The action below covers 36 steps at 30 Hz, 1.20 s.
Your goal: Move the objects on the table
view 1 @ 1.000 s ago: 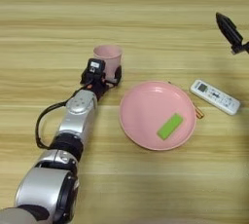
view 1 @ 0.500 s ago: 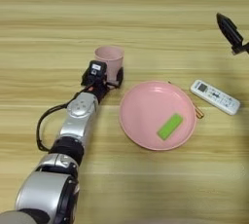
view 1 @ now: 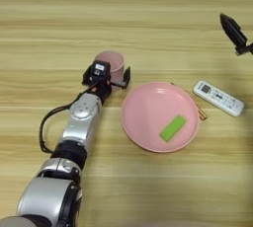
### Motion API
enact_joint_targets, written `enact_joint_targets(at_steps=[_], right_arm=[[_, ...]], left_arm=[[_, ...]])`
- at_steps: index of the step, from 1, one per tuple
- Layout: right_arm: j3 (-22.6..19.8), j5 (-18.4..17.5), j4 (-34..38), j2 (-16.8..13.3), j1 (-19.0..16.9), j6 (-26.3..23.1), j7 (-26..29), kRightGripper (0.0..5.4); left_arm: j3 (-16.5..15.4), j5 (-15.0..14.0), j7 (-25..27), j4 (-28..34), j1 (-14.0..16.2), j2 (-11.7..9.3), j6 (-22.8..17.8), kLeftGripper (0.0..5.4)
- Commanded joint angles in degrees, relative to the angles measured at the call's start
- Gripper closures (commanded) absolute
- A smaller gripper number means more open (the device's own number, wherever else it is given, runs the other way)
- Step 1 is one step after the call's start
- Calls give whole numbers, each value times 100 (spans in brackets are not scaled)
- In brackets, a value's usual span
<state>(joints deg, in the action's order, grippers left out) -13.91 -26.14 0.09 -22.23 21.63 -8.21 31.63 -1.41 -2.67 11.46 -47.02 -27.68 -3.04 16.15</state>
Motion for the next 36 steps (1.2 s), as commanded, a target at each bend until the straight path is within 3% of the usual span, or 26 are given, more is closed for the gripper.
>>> enact_joint_targets(at_steps=[1,13,21,30,36], right_arm=[[10,13,-28,-5,56,27,8,0],[14,10,-52,-8,57,21,23,0],[19,15,-75,-2,68,37,28,0],[97,54,-89,-14,79,26,74,0],[179,85,-126,-30,100,28,126,0]], left_arm=[[15,19,34,112,73,20,50,2],[-46,-94,60,734,317,82,260,2],[2,2,4,1221,528,89,490,2],[200,7,144,2196,833,112,1013,2],[355,15,235,2728,938,130,1088,2]])
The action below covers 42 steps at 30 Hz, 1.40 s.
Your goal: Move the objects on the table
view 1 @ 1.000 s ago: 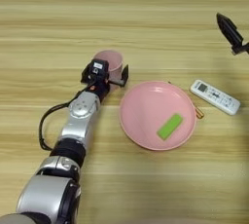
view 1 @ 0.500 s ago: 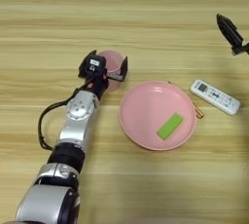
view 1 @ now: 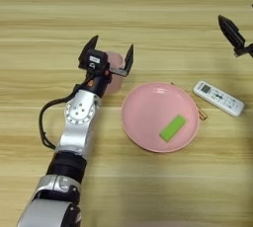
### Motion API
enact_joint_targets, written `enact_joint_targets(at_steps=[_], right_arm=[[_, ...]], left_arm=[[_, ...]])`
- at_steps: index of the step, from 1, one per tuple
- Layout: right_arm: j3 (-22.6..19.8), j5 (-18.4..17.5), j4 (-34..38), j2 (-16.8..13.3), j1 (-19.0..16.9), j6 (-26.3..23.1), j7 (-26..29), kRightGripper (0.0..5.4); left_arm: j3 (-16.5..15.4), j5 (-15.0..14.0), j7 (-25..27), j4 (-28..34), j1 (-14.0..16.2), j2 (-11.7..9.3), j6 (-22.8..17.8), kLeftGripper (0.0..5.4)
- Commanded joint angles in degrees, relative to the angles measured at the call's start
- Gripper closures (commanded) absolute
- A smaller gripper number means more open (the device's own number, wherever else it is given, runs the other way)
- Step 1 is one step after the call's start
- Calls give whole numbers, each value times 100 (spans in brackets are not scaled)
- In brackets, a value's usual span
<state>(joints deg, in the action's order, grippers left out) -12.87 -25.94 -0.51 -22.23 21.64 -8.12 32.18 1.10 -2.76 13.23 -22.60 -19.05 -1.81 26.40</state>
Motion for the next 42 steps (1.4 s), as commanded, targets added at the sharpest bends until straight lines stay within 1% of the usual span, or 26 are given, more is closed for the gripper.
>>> enact_joint_targets(at_steps=[1,3,7,11,15,18,19,20,22,24,26,27,28,29,31,33,35,38,42], right_arm=[[99,79,-70,-33,104,18,87,0],[173,112,-75,-40,109,-4,138,0],[468,287,-210,-80,133,-67,339,0],[727,513,-650,-90,330,-18,532,0],[950,869,-1190,-41,569,273,611,0],[1230,1293,-1520,-12,712,432,545,0],[1308,1402,-1633,3,763,450,535,0],[1376,1504,-1756,14,823,443,523,0],[1471,1557,-2000,64,984,308,606,0],[1576,1623,-2267,100,1181,163,705,0],[1675,1669,-2521,138,1362,33,805,0],[1718,1683,-2632,164,1445,-24,864,0],[1769,1704,-2731,188,1520,-98,921,0],[1833,1712,-2854,239,1611,-191,1015,0],[1915,1736,-3104,337,1781,-343,1115,0],[1953,1752,-3367,409,1935,-473,1197,0],[1983,1785,-3638,470,2080,-515,1264,0],[2030,1850,-3982,555,2247,-576,1378,0],[2222,2024,-4268,634,2319,-616,1573,0]], left_arm=[[114,36,48,358,73,1,75,2],[80,48,-11,455,8,-35,39,2],[-202,-87,-156,346,-343,-171,-132,2],[-452,-195,-233,320,-553,-292,-224,2],[-636,-406,-208,432,-675,-404,-424,2],[-707,-682,26,470,-749,-490,-741,2],[-708,-749,117,474,-758,-513,-792,2],[-704,-739,150,475,-758,-542,-796,2],[-733,-809,217,475,-747,-567,-841,2],[-835,-918,250,479,-729,-559,-766,2],[-934,-1096,347,443,-706,-528,-591,2],[-965,-1070,337,361,-691,-536,-462,2],[-988,-1038,332,231,-683,-545,-379,2],[-1087,-1112,306,29,-697,-519,-353,2],[-1199,-1085,178,-305,-718,-501,-176,2],[-1303,-1215,175,-463,-750,-447,-76,2],[-1342,-1209,172,-594,-788,-431,72,2],[-1386,-1222,181,-748,-834,-379,159,2],[-1380,-1121,228,-1021,-865,-359,408,2]])
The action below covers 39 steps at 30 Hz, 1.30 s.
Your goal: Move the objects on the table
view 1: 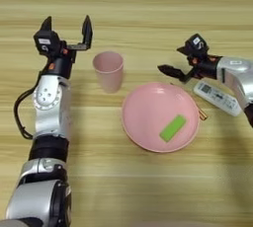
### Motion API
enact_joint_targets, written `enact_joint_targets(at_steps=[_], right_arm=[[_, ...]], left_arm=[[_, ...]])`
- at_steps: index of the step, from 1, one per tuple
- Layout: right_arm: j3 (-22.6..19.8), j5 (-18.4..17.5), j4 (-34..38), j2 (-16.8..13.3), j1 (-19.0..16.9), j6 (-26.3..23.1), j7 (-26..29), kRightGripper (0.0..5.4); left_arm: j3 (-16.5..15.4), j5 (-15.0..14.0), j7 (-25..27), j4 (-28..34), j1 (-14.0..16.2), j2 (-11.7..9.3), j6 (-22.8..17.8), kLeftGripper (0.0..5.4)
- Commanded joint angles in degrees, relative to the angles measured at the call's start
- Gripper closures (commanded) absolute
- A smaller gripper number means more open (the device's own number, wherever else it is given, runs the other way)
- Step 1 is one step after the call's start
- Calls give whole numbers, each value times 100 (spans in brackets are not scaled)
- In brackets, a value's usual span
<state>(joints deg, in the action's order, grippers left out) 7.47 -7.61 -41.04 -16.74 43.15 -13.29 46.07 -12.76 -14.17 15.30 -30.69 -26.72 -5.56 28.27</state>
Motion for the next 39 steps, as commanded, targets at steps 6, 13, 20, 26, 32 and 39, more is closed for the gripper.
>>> enact_joint_targets(at_steps=[6,13,20,26,32,39], right_arm=[[428,355,-235,164,32,-199,537,0],[710,509,-159,171,-241,-356,939,0],[777,666,-500,258,-279,-291,947,0],[768,758,-762,293,-227,-172,938,0],[803,793,-598,280,-304,-140,1037,0],[1011,892,75,166,-626,-221,1332,0]], left_arm=[[26,52,3,-240,-131,44,369,2],[-10,38,-13,-384,-180,25,503,2],[-4,15,1,-361,-184,39,575,2],[15,37,-6,-376,-187,45,627,2],[26,54,-17,-388,-195,41,642,2],[48,85,-45,-388,-207,44,643,2]])
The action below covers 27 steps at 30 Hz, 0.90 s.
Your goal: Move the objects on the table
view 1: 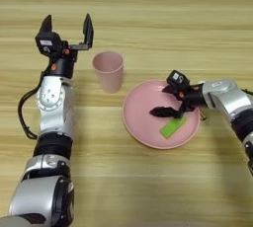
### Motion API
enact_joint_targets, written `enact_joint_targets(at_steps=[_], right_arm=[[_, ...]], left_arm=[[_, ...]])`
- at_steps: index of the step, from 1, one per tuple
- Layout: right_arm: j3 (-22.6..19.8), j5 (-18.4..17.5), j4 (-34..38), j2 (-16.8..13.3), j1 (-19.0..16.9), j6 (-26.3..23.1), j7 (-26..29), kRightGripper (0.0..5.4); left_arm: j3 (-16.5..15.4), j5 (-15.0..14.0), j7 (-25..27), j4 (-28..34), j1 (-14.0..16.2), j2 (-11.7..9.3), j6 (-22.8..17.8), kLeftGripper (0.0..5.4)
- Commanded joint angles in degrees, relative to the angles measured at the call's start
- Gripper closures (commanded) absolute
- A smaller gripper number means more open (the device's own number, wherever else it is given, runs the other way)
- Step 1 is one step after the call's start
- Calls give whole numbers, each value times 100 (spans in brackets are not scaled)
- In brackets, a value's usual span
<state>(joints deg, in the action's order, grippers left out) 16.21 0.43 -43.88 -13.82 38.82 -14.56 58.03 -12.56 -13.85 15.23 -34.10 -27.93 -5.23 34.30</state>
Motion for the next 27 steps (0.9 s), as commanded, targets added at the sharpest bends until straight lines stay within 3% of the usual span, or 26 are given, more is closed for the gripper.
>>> enact_joint_targets(at_steps=[1,8,17,27], right_arm=[[213,137,514,-169,-279,-78,181,0],[884,601,1768,-646,-1051,107,409,0],[1258,676,2593,-938,-1529,-53,543,0],[1518,507,3301,-1330,-1861,-142,1023,0]], left_arm=[[30,58,-44,-47,-87,12,43,2],[60,79,-72,-94,-112,3,78,2],[92,76,-76,-82,-118,5,64,2],[129,76,-70,-57,-90,-1,61,2]])
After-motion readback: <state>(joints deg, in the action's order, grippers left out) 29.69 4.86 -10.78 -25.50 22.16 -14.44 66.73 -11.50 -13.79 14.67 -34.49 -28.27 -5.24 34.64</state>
